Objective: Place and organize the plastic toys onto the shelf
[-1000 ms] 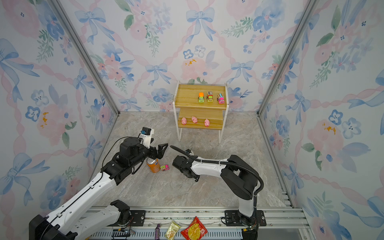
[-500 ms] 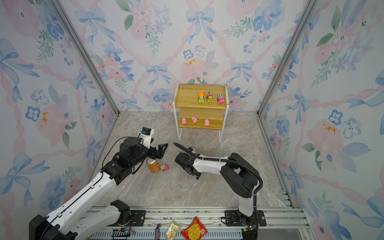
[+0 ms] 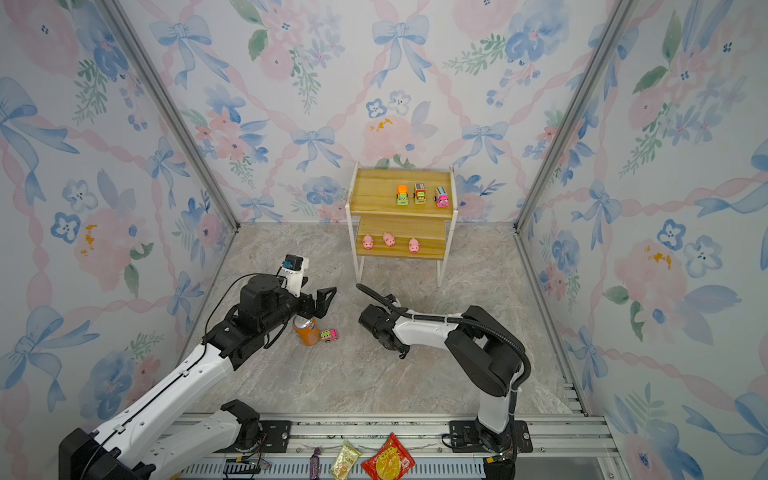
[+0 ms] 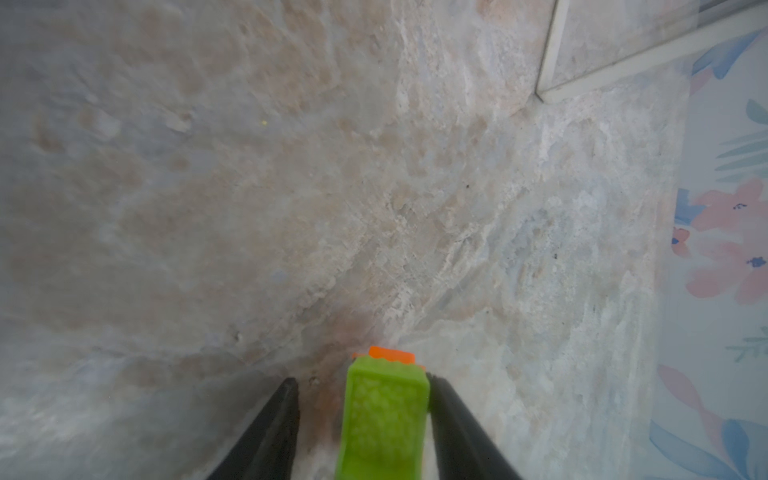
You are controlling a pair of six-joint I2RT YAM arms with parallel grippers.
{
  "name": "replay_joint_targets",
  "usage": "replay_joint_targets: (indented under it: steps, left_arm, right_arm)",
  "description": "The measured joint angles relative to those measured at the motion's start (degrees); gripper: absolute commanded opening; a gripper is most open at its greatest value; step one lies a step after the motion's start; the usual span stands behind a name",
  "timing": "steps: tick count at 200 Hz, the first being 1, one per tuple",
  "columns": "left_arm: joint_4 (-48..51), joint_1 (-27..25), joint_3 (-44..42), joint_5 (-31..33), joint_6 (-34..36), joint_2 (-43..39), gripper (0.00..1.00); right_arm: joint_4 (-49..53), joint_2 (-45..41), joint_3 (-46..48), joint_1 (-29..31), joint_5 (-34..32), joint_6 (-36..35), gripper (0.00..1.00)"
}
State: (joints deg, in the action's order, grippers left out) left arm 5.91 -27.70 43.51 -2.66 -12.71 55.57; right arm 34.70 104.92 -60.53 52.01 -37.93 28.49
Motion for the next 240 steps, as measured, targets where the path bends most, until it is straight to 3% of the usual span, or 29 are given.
replay_joint_targets:
  steps: [108, 204, 240]
  left_arm:
    - [0.0, 0.0, 0.0, -0.2, 0.0, 0.6, 0.98]
    - [0.0, 0.0, 0.0, -0.2, 0.0, 0.6, 0.98]
    - [0.0, 0.0, 0.0, -0.2, 0.0, 0.6, 0.98]
  right_arm:
    - [-4.2, -5.1, 5.7, -3.5, 5.0, 1.3, 0.3]
    - [-13.8, -8.9, 6.4, -4.7, 20.2, 3.2, 0.3]
    - [-17.3, -6.1, 5.0, -4.0, 22.0, 3.7, 0.31]
